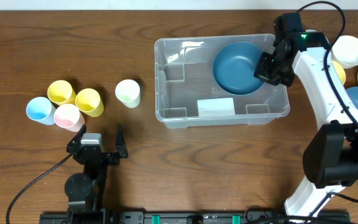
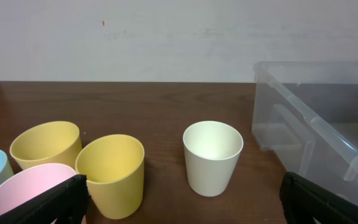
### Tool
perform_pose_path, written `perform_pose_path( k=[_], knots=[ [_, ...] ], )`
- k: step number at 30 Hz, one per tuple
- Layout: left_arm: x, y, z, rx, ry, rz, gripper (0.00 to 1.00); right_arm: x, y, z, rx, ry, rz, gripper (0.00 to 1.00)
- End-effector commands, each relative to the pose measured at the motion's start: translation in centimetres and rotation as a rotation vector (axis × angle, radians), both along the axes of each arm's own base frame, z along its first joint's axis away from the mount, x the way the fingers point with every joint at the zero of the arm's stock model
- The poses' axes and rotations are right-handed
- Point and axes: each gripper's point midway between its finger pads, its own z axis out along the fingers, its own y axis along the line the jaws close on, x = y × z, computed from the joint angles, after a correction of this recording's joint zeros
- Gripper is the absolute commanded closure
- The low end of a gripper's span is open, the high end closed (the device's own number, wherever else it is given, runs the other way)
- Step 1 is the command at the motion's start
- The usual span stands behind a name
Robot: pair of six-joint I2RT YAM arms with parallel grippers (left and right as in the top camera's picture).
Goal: Pack container
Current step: 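Lift the blue bowl, carry it into the bin, and release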
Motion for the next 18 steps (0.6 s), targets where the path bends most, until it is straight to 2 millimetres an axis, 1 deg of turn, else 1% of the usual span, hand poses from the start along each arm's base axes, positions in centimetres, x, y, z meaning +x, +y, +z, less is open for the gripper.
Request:
perform_pose_path(
  k=[1, 9, 12, 14, 15, 16, 18],
  knots=[
    [-0.1, -0.1, -1.6, 0.011, 0.045, -0.011, 0.02, 0.1, -0.7, -0.6, -0.032, 0.014, -0.013, 0.99],
    [-0.1, -0.1, -1.6, 0.011, 0.045, -0.011, 0.02, -0.1, 0.4, -2.7, -0.003, 0.068, 0.006, 0.98],
    [-0.1, -0.1, -1.6, 0.011, 0.045, -0.011, 0.02, -0.1, 0.6, -3.6, 0.006, 0.09, 0.007, 0.98],
    [-0.1, -0.1, -1.6, 0.011, 0.045, -0.011, 0.02, -0.1, 0.6, -3.9, 0.009, 0.097, 0.007, 0.97],
    [-0.1, -0.1, -1.6, 0.011, 0.045, -0.011, 0.02, -0.1, 0.6, -4.0, 0.008, 0.1, 0.007, 0.95],
    [-0.1, -0.1, -1.6, 0.011, 0.045, -0.011, 0.02, -0.2, 0.6, -4.0, 0.008, 0.102, 0.007, 0.91],
    [-0.1, -0.1, -1.6, 0.011, 0.045, -0.011, 0.02, -0.1, 0.6, -4.0, 0.007, 0.101, 0.007, 0.76]
  ],
)
